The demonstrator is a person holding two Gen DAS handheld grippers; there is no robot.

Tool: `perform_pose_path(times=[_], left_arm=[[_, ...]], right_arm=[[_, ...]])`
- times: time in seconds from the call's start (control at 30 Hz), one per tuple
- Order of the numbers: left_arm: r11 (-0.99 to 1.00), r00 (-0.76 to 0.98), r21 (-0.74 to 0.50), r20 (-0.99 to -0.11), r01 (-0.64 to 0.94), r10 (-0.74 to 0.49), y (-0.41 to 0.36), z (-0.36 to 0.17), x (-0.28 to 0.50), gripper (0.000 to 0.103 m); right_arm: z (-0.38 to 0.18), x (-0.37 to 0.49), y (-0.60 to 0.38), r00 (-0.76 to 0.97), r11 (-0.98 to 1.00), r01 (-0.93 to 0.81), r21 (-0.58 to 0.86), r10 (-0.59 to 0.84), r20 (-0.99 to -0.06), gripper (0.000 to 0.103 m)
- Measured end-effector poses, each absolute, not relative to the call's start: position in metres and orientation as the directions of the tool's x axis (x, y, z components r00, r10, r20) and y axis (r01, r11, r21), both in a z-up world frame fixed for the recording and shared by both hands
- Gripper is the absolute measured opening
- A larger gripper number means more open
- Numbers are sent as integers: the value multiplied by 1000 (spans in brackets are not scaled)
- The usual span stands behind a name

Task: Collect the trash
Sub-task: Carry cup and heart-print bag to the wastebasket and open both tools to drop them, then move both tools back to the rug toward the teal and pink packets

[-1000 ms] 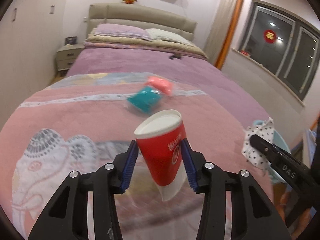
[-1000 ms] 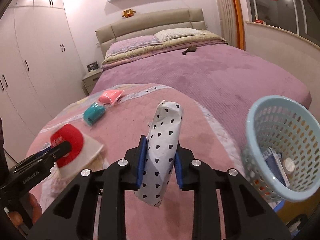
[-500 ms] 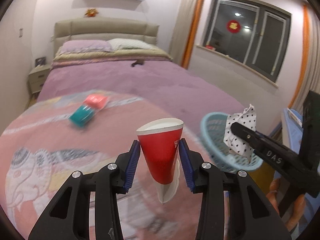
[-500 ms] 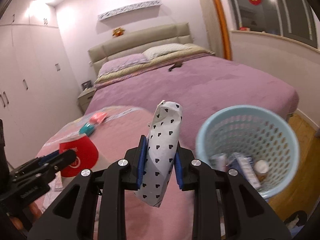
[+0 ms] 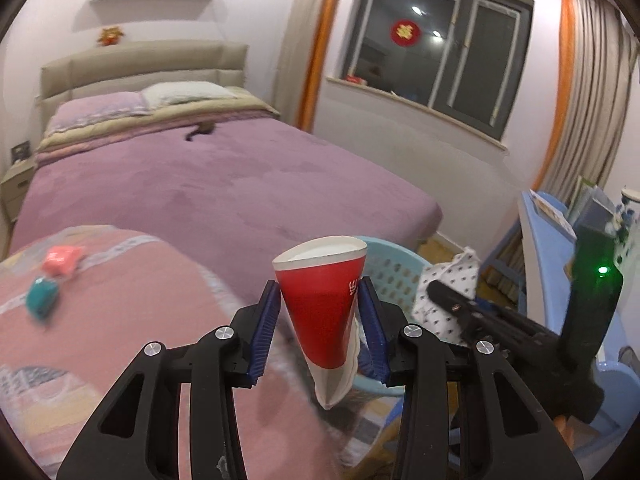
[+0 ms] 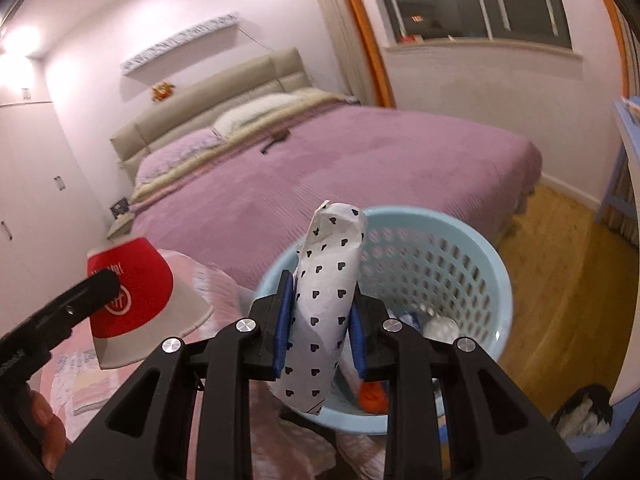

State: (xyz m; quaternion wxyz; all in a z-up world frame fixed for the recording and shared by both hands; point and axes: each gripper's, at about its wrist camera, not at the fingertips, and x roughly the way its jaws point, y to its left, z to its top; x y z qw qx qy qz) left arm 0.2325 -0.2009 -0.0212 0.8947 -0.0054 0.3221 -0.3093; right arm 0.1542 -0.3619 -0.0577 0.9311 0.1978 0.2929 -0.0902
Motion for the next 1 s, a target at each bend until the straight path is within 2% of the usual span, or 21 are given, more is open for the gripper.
perform_pose_path(times=[0.1, 0.37, 0.4, 0.43, 0.5, 0.53, 0.57, 1.0], left_arm=[[787, 559, -225, -594, 575, -578, -220, -31, 241, 39], [770, 533, -185, -624, 610, -572, -252, -47, 251, 40], [765, 532, -178, -623, 618, -574, -254, -47, 251, 45], [765, 536, -168, -621, 622, -572, -255, -47, 251, 58], [771, 558, -147, -608, 620, -565, -252, -48, 248, 70], [769, 558, -147, -605, 622, -568, -250, -48, 248, 70], [768, 555, -151, -607, 623, -569, -248, -49, 248, 70], [809, 577, -220, -602, 546, -553, -194, -51, 257, 70]], right_arm=[[-73, 162, -377, 778, 893, 317, 319, -52, -627, 23], [-93, 171, -393, 739, 880, 354, 316, -56, -671, 23], [-94, 172, -394, 735, 879, 358, 314, -58, -675, 25], [-96, 173, -395, 728, 876, 367, 313, -60, -683, 28], [-97, 175, -397, 727, 870, 369, 327, -52, -684, 37], [-98, 174, -399, 727, 864, 377, 333, -53, -684, 45], [-99, 172, -401, 728, 861, 383, 335, -58, -683, 46], [-85, 178, -363, 748, 892, 311, 328, -17, -663, 46]])
